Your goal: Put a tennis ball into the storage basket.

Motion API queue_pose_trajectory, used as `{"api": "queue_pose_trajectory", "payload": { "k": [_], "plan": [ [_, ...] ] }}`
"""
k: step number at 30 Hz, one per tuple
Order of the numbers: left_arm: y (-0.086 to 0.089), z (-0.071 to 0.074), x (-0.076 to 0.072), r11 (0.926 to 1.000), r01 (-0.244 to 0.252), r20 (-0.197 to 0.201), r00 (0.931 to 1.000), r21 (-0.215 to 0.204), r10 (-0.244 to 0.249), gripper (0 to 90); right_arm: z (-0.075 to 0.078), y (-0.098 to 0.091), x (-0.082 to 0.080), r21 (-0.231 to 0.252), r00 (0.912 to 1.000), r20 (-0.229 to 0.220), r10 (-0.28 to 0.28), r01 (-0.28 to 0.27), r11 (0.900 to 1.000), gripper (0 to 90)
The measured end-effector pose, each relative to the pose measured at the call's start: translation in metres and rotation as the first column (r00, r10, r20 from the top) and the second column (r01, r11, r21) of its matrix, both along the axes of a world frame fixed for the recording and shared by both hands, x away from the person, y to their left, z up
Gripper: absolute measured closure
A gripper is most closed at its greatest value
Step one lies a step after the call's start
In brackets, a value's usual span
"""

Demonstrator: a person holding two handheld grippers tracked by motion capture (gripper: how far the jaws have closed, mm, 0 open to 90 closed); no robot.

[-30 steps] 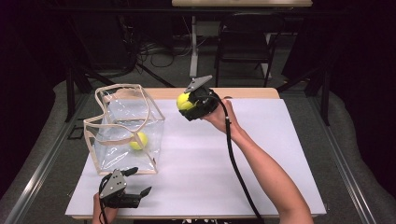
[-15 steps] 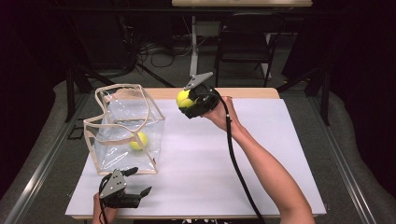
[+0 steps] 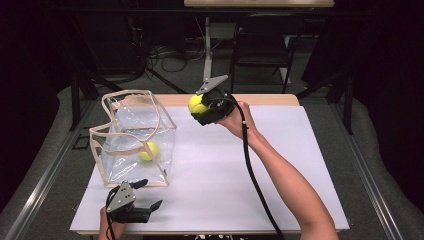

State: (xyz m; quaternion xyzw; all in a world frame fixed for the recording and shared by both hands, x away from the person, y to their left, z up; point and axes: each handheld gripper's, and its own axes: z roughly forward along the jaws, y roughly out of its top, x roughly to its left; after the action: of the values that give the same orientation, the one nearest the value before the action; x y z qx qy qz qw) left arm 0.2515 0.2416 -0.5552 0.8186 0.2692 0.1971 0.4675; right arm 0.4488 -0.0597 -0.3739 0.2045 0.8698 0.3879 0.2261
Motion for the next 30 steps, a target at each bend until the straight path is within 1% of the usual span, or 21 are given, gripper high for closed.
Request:
{"api": "queue_pose_trajectory", "payload": {
  "k": [14,30],
  "plan": [
    [0.000,0.000,0.000,1.0000,-0.002,0.005,1.0000,0.000,0.002,15.9,0.013,0.003,-0.002,0.006,0.9995,0.028,0.011,-0.011,0.9999,26.0],
    [0.000,0.000,0.000,1.0000,-0.002,0.005,1.0000,-0.003,0.002,15.9,0.025,0.015,-0.001,0.014,0.9987,0.046,0.022,-0.023,0.9996,26.0]
  ]
}}
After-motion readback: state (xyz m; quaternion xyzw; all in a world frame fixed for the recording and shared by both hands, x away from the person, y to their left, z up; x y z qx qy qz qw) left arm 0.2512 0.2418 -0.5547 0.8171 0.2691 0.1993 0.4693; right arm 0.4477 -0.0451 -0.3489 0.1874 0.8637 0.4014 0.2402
